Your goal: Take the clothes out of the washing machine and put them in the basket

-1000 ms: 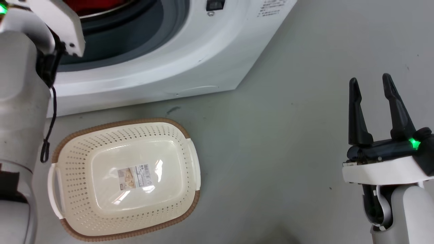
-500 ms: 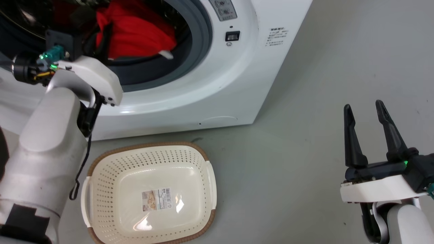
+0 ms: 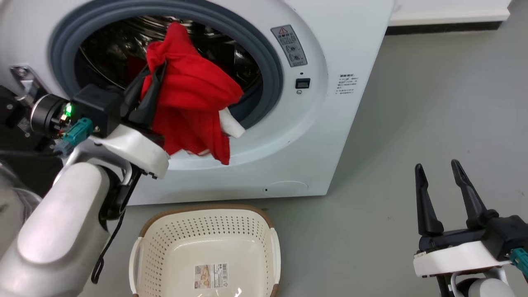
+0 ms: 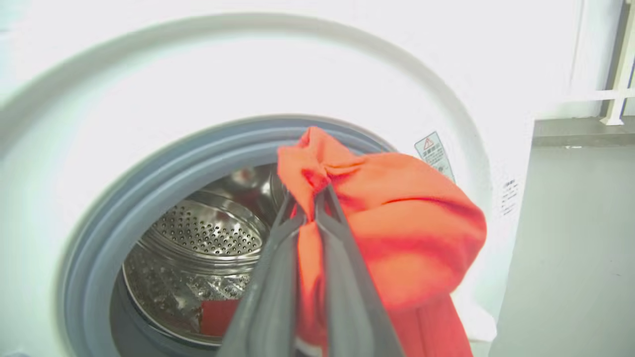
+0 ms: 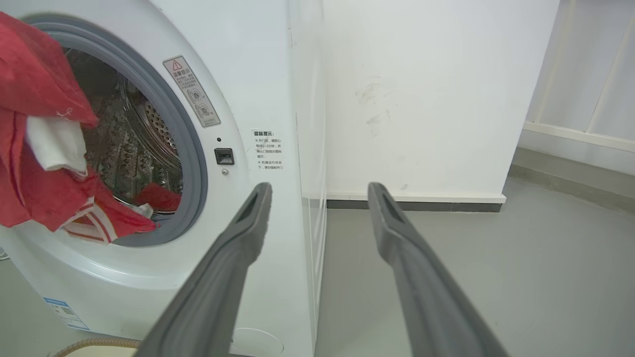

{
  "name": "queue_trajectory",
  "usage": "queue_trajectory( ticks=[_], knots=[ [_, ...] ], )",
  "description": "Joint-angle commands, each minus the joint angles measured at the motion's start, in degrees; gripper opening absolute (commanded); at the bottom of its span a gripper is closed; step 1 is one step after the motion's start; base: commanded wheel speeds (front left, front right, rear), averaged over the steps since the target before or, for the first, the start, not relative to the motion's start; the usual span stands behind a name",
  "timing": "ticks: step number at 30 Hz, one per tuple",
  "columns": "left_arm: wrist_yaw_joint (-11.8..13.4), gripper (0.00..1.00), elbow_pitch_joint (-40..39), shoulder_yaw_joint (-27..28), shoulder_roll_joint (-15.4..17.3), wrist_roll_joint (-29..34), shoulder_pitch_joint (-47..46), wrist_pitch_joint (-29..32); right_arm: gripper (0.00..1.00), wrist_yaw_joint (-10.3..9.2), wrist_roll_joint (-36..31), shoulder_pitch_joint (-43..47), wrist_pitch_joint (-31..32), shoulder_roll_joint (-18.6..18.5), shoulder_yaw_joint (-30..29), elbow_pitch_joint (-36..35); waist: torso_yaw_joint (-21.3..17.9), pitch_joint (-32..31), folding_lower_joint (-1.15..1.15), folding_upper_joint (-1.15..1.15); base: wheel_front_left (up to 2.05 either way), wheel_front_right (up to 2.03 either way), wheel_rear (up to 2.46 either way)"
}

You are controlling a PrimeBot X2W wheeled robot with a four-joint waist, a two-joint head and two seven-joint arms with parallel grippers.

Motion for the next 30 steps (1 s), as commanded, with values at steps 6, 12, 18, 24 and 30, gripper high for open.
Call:
queue_trajectory(
  ticks=[6, 12, 18, 24, 30],
  knots=[
    [3.9, 0.00, -14.4, 1.5, 4.0, 0.3, 5.3, 3.9, 1.00, -0.04, -0.2, 1.7, -0.1, 0.1, 0.1, 0.3, 1.3, -2.3, 0.01, 0.00, 0.00, 0.00, 0.00],
    [6.3, 0.00, -23.5, 2.1, 6.0, -0.3, 9.5, 6.3, 1.00, -0.04, -0.1, 2.2, -0.1, 0.1, 0.2, 0.3, 1.5, -2.8, 0.01, 0.00, 0.00, 0.00, 0.00],
    [7.4, 0.00, -28.3, 0.9, 6.1, -1.1, 13.4, 7.1, 1.00, -0.04, -0.3, 2.0, -0.1, 0.1, -0.3, 0.1, 2.1, -2.1, 0.01, 0.00, 0.00, 0.00, 0.00],
    [7.4, 0.00, -27.4, -2.1, 4.2, -1.6, 16.9, 6.6, 1.00, -0.04, -0.3, 1.0, -0.1, 0.1, 0.0, -0.1, 2.7, -0.6, 0.01, 0.00, 0.00, 0.00, 0.00],
    [7.0, 0.00, -22.7, -4.7, 2.0, -2.4, 20.4, 4.5, 1.00, -0.04, -0.5, -0.4, -0.1, 0.1, -0.1, -0.4, 2.5, 2.3, 0.01, 0.00, 0.00, 0.00, 0.00]
  ],
)
